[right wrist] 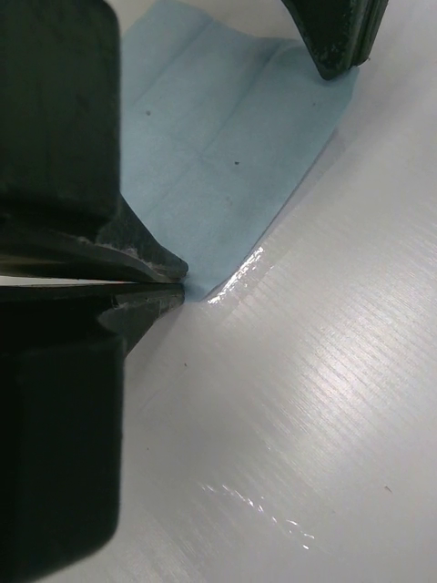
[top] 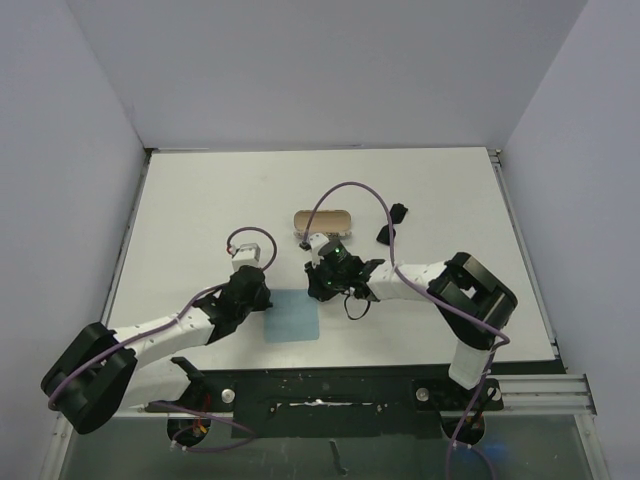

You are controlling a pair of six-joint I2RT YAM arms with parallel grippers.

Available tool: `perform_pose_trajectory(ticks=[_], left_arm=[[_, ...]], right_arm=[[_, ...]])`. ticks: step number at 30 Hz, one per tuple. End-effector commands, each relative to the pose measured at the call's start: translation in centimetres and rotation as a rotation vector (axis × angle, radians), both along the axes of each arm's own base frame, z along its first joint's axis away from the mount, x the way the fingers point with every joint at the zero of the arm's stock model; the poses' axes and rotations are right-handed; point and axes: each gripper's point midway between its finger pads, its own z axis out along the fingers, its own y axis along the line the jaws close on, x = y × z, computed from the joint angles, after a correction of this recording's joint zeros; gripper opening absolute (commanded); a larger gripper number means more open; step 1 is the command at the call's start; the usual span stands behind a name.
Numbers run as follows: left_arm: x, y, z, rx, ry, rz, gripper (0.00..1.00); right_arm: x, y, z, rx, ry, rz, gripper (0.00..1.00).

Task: Organize the sunglasses
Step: Fold the glasses cleaning cloth at the center of the board.

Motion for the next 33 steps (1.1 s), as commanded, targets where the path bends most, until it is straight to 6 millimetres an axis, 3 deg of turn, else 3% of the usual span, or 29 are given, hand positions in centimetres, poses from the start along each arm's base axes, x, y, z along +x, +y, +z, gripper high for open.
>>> perform_pose_trajectory(ticks=[1,33], left_arm=[[0.8,-0.7,1.9,-0.024,-0.052,-0.008,0.00],[-1.8,-0.8,2.3,-0.037,-0.021,-0.027,0.00]], right_arm=[[0.2,0.4,2.1,0.036,-0.066,0.006,0.00],[-2.6,0.0,4.0,0.047,-0.096,0.022,0.00]])
